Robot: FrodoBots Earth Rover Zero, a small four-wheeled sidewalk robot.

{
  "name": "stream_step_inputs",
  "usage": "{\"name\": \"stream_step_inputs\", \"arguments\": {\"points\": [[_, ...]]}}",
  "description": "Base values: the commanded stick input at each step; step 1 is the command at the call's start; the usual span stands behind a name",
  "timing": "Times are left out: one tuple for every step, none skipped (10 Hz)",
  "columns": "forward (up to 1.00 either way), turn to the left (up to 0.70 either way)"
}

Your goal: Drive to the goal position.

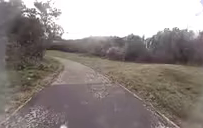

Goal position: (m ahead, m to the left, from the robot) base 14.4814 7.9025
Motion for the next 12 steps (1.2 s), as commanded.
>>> {"name": "stream_step_inputs", "arguments": {"points": [[0.30,0.73],[0.30,0.75],[0.30,0.75],[0.30,0.72],[0.30,0.19],[0.30,0.00],[0.30,0.00],[0.30,0.00],[0.30,0.00],[0.30,0.00],[0.30,0.00],[0.30,0.00]]}}
